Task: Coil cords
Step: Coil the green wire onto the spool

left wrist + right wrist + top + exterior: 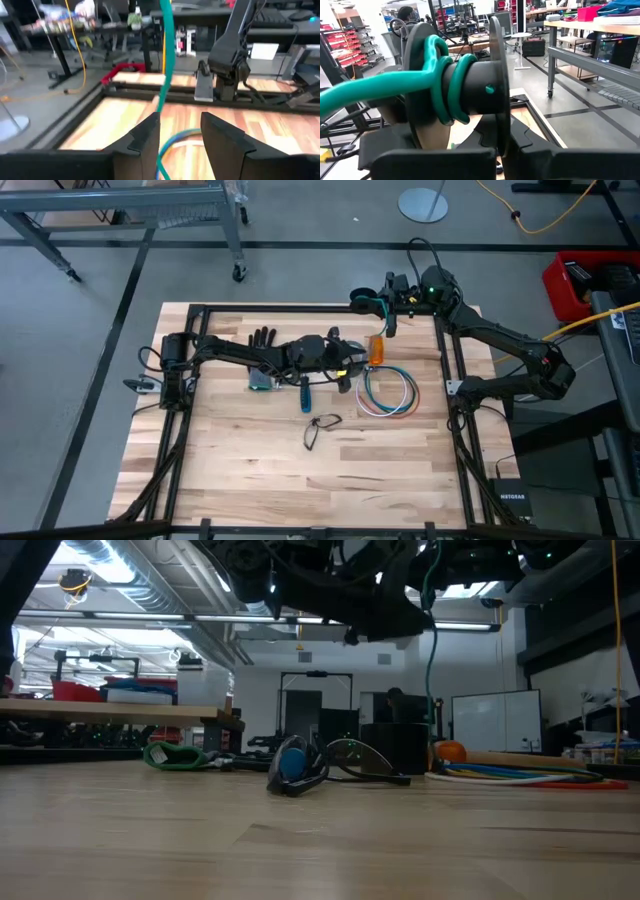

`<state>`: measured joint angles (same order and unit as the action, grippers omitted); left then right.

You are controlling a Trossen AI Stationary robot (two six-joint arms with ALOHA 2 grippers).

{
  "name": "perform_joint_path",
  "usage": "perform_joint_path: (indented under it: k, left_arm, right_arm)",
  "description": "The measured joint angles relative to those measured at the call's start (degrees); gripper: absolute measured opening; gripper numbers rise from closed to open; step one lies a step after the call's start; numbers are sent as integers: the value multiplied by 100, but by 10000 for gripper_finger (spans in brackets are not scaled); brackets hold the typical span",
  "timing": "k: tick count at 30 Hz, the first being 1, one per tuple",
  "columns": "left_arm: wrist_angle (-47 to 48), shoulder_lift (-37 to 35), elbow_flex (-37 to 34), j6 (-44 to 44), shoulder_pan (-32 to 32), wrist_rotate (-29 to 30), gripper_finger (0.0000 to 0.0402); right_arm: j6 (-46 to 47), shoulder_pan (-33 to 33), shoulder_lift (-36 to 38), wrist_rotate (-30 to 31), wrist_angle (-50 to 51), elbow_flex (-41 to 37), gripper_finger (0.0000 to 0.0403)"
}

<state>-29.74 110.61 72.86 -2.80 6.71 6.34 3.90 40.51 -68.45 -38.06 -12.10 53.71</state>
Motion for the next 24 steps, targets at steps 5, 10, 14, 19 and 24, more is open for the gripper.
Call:
perform_joint_path:
  k: [5, 10, 14, 19, 24]
  left_arm:
    - [-422, -2, 0, -192, -8, -4, 140]
    - [-709, -2, 0, -185, 45, 7, 140]
    - [-763, -4, 2, -172, 88, 12, 140]
    - [-1097, 24, 3, -172, 88, 7, 140]
    - [-1209, 52, 7, -204, 90, 7, 138]
  right_arm:
    - [0, 0, 0, 0, 1, 0, 1]
    - [0, -6, 0, -2, 0, 0, 1]
    - [0, -7, 0, -2, -10, 0, 1]
    - [0, -7, -2, -2, -19, 0, 1]
    - [2, -7, -2, -2, -26, 0, 1]
